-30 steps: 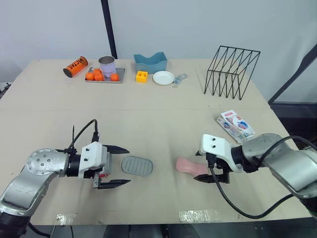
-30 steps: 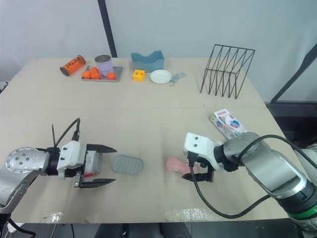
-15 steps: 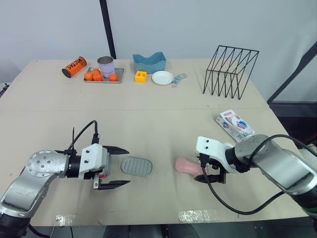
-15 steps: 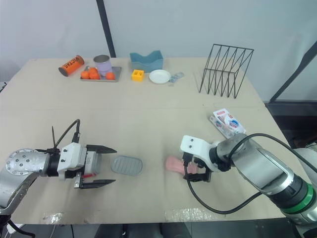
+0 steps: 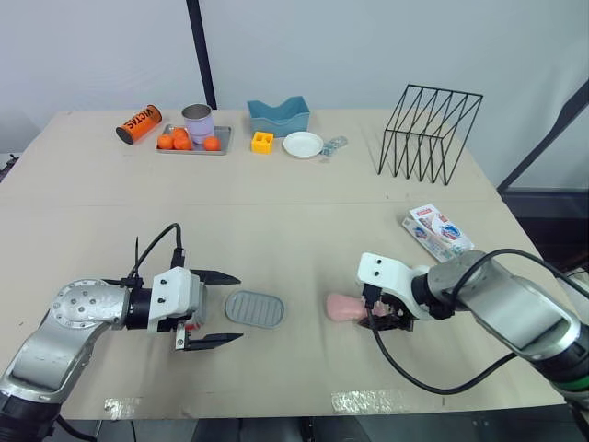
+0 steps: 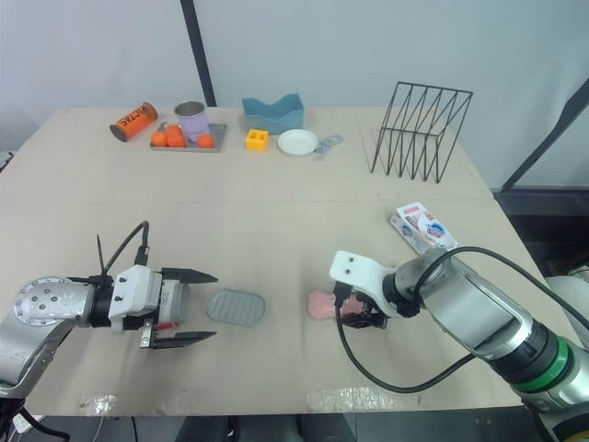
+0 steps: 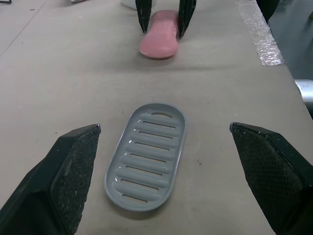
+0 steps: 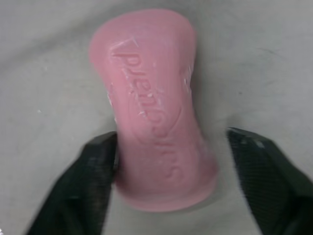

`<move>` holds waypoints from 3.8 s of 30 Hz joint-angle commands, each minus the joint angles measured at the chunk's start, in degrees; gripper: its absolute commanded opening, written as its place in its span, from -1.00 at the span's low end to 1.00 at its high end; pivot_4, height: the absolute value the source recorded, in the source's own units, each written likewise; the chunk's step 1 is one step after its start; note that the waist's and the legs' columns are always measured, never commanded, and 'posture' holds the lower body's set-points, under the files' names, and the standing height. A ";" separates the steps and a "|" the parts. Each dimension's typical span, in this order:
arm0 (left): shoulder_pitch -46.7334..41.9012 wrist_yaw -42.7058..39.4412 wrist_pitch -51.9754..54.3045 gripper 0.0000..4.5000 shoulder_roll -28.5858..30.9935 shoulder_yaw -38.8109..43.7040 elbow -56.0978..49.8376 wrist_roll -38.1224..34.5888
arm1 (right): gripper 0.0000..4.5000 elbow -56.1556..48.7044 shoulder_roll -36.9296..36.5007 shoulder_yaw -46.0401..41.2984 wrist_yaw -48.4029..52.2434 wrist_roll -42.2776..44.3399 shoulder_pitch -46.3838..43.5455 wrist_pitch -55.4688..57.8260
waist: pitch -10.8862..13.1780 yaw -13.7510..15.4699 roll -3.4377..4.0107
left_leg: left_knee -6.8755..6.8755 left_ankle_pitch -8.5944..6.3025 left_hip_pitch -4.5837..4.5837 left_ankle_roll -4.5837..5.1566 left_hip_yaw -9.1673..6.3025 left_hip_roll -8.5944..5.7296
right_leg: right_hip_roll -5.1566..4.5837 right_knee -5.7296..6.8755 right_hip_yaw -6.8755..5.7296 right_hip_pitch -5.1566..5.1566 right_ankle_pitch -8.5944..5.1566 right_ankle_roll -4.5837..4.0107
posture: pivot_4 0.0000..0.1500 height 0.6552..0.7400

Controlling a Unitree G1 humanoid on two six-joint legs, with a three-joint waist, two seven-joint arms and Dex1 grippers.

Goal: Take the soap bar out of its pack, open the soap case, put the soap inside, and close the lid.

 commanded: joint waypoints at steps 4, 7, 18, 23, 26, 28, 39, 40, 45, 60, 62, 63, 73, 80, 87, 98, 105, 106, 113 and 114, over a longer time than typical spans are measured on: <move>-0.69 0.54 -1.19 1.00 -0.06 0.35 -0.26 0.38 | 0.03 -1.10 -1.31 1.18 1.03 -0.44 -0.57 -0.53 | 0.00 0.00 0.00 | 0.01 0.00 0.00 0.00 0.00 0.00 | 0.00 0.00 0.00 0.01 0.00 0.00 | 1.00 1.00; -0.85 0.51 -1.63 1.00 0.02 0.44 0.41 0.81 | 0.03 -1.70 -1.43 0.96 1.52 -0.16 -0.88 -0.50 | 0.00 0.00 0.00 | 0.00 0.00 0.00 0.00 0.00 0.00 | 0.00 0.00 0.00 0.00 0.00 0.00 | 1.00 1.00; -1.07 0.60 -1.93 1.00 0.22 1.11 0.96 1.16 | 0.03 -1.87 -0.37 0.60 1.85 0.33 -2.10 -0.65 | 0.00 0.00 0.00 | 0.00 0.00 -0.01 0.00 0.00 0.00 | 0.00 -0.01 0.00 -0.01 0.00 0.00 | 1.00 1.00; -0.91 0.23 -2.10 1.00 1.41 2.82 2.47 1.32 | 0.03 -2.74 2.39 -2.39 2.37 3.72 -5.29 1.09 | 0.01 -0.07 0.01 | -0.01 0.00 -0.01 0.00 0.02 0.01 | 0.01 0.00 0.01 -0.04 0.01 -0.02 | 1.00 1.00; -0.50 -0.48 -2.53 1.00 2.80 5.30 4.78 0.89 | 0.03 -3.37 5.26 -4.57 2.89 7.35 -8.53 4.68 | 0.01 -0.09 0.00 | -0.01 0.00 -0.01 0.00 0.02 0.01 | 0.01 0.00 0.01 -0.04 0.01 -0.02 | 1.00 1.00; -0.05 -1.20 -3.02 1.00 3.98 6.96 6.47 0.51 | 0.03 -3.83 6.88 -5.34 2.77 9.35 -10.60 6.67 | 0.01 -0.06 0.00 | -0.05 0.00 -0.03 0.00 0.01 0.02 | 0.00 0.00 -0.01 -0.08 0.01 -0.03 | 1.00 1.00; 0.83 -2.37 -3.73 1.00 6.26 10.27 8.59 0.61 | 0.03 2.68 23.31 1.01 -5.61 11.98 -22.73 19.18 | 0.01 -0.09 0.00 | -0.15 0.01 -0.10 -0.01 0.09 0.04 | -0.05 0.00 -0.03 -0.24 0.06 -0.11 | 1.00 1.00; 0.78 -2.37 -3.73 1.00 6.33 10.31 8.62 0.67 | 0.03 3.87 24.67 1.66 -6.40 11.82 -23.70 19.50 | 0.01 -0.09 0.00 | -0.15 0.00 -0.11 -0.01 0.09 0.04 | -0.06 0.00 -0.04 -0.24 0.06 -0.10 | 1.00 1.00; 0.65 -2.24 -3.53 1.00 6.74 10.40 8.37 0.75 | 0.03 6.51 28.54 3.44 -8.47 12.77 -26.13 19.84 | 0.01 -0.09 0.00 | -0.17 0.01 -0.18 -0.01 0.10 0.04 | -0.07 0.01 -0.05 -0.33 0.07 -0.12 | 1.00 1.00; 1.89 -3.76 -2.11 1.00 8.63 10.37 5.44 -0.26 | 0.03 5.47 36.26 4.99 -13.24 17.38 -27.10 24.79 | 0.01 -0.16 0.00 | -0.22 0.01 -0.18 -0.01 0.11 0.10 | -0.04 0.03 -0.08 -0.41 0.08 -0.14 | 1.00 1.00; 1.80 -3.69 -1.67 1.00 8.70 10.48 4.97 -0.55 | 0.03 6.45 37.44 5.00 -14.36 17.57 -26.70 25.46 | 0.01 -0.20 -0.01 | -0.23 0.01 -0.18 -0.01 0.11 0.10 | -0.05 0.03 -0.08 -0.40 0.08 -0.14 | 1.00 1.00; 1.81 -3.70 -1.54 1.00 8.73 10.63 4.87 -0.65 | 0.03 7.02 38.04 4.91 -14.95 17.74 -26.58 25.70 | 0.01 -0.22 -0.01 | -0.23 0.01 -0.19 -0.02 0.11 0.10 | -0.05 0.03 -0.08 -0.41 0.08 -0.14 | 1.00 1.00; 2.93 -2.39 -1.56 1.00 8.35 11.01 4.10 -0.42 | 0.03 11.57 38.49 7.78 -19.43 15.42 -25.65 23.17 | 0.00 -0.27 -0.01 | -0.26 0.01 -0.19 -0.02 0.12 0.10 | -0.05 0.03 -0.07 -0.43 0.08 -0.15 | 1.00 1.00; 3.74 -2.89 -1.61 1.00 8.65 11.19 3.99 -1.01 | 0.03 12.07 38.36 8.93 -19.84 15.53 -25.12 22.48 | 0.00 -0.27 -0.01 | -0.29 0.02 -0.19 -0.02 0.12 0.10 | -0.05 0.02 -0.07 -0.44 0.08 -0.15 | 1.00 1.00; 3.29 -2.74 -2.50 1.00 8.38 10.66 4.80 -0.28 | 0.03 11.88 38.30 10.79 -19.30 16.13 -25.47 22.11 | 0.01 -0.28 -0.01 | -0.31 0.02 -0.19 -0.02 0.13 0.10 | -0.05 0.02 -0.07 -0.45 0.08 -0.15 | 1.00 1.00; 5.46 -3.42 -3.43 1.00 8.92 10.64 5.16 0.67 | 0.03 15.06 37.83 12.44 -18.93 14.79 -25.10 19.58 | 0.01 -0.37 -0.01 | -0.33 0.02 -0.19 -0.03 0.14 0.10 | -0.06 0.01 -0.06 -0.47 0.08 -0.15 | 1.00 1.00; 5.20 -3.28 -3.77 1.00 8.91 10.85 5.45 0.85 | 0.03 16.38 38.50 11.45 -18.93 14.44 -25.48 19.31 | 0.01 -0.40 -0.02 | -0.34 0.02 -0.19 -0.03 0.14 0.11 | -0.05 0.00 -0.06 -0.48 0.08 -0.15 | 1.00 1.00; 5.16 -3.25 -3.88 1.00 8.88 10.83 5.48 0.92 | 0.03 16.36 38.60 11.25 -18.87 14.47 -25.67 19.30 | 0.01 -0.40 -0.02 | -0.34 0.02 -0.19 -0.03 0.14 0.11 | -0.05 0.00 -0.06 -0.48 0.08 -0.15 | 1.00 1.00; 4.64 -3.20 -4.04 1.00 8.91 10.73 5.91 1.09 | 0.98 15.36 38.60 10.87 -18.30 14.80 -26.16 19.27 | 0.00 -0.41 -0.02 | -0.36 0.02 -0.18 -0.03 0.14 0.11 | -0.05 0.00 -0.06 -0.47 0.08 -0.16 | 1.00 1.00; 4.50 -3.14 -4.05 1.00 8.86 10.64 5.96 1.14 | 0.98 15.18 38.62 10.76 -18.28 14.85 -26.25 19.35 | 0.01 -0.42 -0.02 | -0.36 0.02 -0.18 -0.03 0.14 0.11 | -0.05 0.00 -0.07 -0.47 0.08 -0.17 | 1.00 1.00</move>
